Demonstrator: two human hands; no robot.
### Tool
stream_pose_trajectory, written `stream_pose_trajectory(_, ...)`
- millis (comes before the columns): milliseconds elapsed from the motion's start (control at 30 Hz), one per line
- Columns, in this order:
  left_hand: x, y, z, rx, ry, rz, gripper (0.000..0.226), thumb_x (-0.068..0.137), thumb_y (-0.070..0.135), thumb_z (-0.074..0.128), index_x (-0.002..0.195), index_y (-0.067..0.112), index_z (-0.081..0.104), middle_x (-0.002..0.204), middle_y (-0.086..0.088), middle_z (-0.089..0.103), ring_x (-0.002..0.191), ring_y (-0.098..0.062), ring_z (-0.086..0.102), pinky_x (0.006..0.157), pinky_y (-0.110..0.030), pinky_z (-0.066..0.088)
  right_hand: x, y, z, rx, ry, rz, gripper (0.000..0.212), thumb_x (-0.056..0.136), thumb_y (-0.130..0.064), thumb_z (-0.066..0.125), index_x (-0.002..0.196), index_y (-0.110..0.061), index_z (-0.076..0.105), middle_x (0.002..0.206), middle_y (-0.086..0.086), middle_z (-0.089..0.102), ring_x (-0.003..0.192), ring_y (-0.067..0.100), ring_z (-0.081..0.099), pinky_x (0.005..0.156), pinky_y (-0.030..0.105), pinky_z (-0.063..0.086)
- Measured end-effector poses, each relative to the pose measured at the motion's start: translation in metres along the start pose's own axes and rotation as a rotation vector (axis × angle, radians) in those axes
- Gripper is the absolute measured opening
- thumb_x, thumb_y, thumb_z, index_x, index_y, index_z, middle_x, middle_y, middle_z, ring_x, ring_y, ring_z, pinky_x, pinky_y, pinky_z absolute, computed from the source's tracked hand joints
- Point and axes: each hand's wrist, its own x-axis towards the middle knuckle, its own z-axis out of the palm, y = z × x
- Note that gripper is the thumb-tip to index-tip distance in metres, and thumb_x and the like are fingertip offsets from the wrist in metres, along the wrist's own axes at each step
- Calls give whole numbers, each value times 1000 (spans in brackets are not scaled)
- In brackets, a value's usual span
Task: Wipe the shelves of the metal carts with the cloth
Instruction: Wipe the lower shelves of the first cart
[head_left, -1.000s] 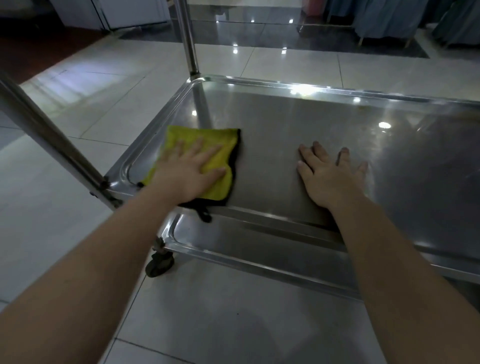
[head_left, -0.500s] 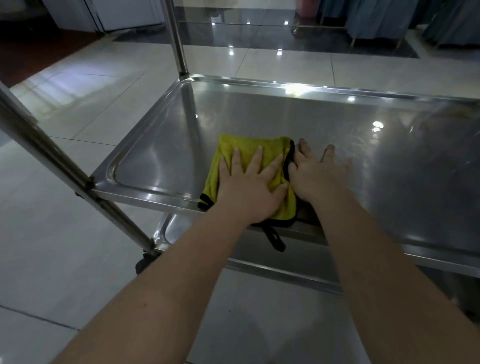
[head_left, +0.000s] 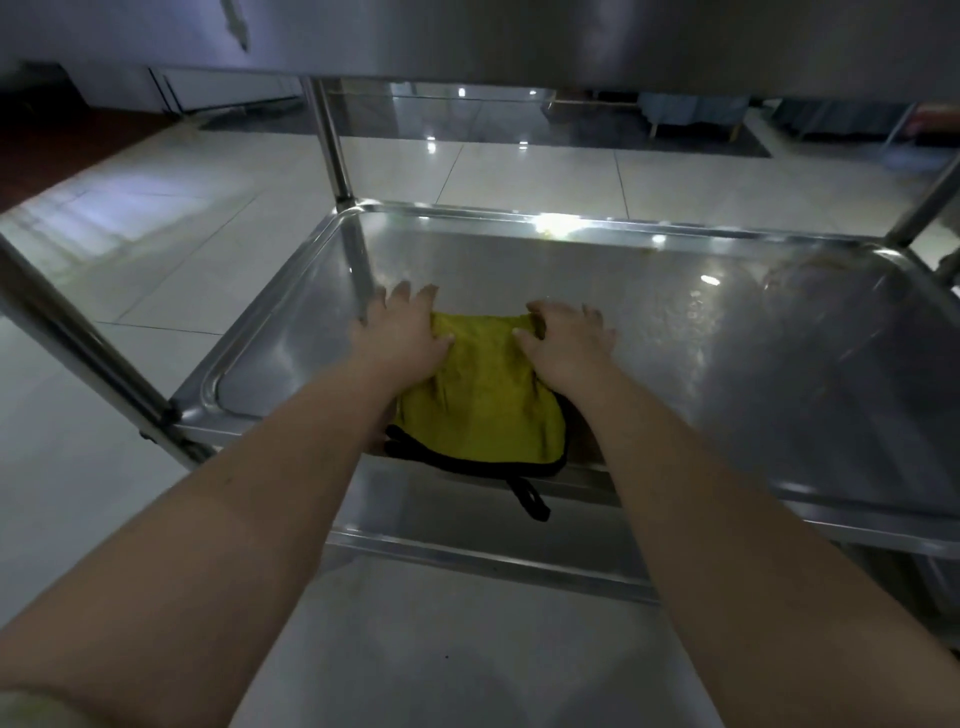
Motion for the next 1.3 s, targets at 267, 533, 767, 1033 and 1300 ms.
stream_pose_trajectory(267,-3,-10,16,-242,161,-38,24,85,45,66,104,33,57,103,2,61,113,-27,50,99,-43,35,-2,-13,3,138,45,12,38,94,-32,60,131,-24,55,134,8,55,128,30,39,111,43,27)
stream_pose_trajectory(533,-15,40,-24,-921,170,175,30,77,13,79,93,30,60,92,6,64,87,-17,65,68,-31,56,-51,15,-62,479,260,-108,7,89,-13,65,94,-18,67,91,-2,58,78,2,53,62,8,38)
stream_pose_trajectory(767,-46,128,-49,-1255,91,382,37,67,6,84,88,30,64,82,11,69,80,-9,68,68,-28,57,-122,56,-142,766,585,-98,23,84,-16,71,99,-33,68,95,-10,72,93,10,68,83,31,56)
stream_pose_trajectory(1033,-99,235,-42,-1308,-128,524,32,72,5,83,87,24,63,89,-1,68,75,-16,68,69,-41,59,-207,111,-219,601,804,0,31,77,-10,78,92,-32,62,95,-15,67,95,6,63,87,33,54)
stream_pose_trajectory(1300,-166,286,-1,-1491,-468,521,32,56,18,80,85,15,65,74,3,71,73,-14,69,63,-29,58,-304,171,-225,605,860,53,25,76,-23,78,91,-40,67,93,-16,67,91,8,63,76,22,53)
